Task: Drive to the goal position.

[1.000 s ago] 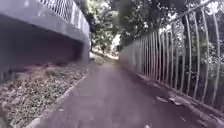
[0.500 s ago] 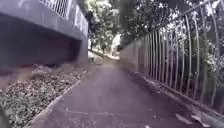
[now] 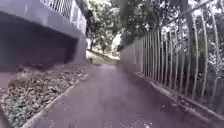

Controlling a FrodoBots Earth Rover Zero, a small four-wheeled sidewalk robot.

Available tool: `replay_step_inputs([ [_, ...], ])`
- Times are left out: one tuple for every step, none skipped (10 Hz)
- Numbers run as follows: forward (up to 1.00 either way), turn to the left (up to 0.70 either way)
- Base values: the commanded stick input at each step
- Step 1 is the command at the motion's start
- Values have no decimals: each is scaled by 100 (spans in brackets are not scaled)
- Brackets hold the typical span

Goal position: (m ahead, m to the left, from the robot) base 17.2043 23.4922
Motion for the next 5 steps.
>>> replay_step_inputs([
  [100,0],
  [100,0],
  [100,0],
  [100,0],
  [100,0],
])
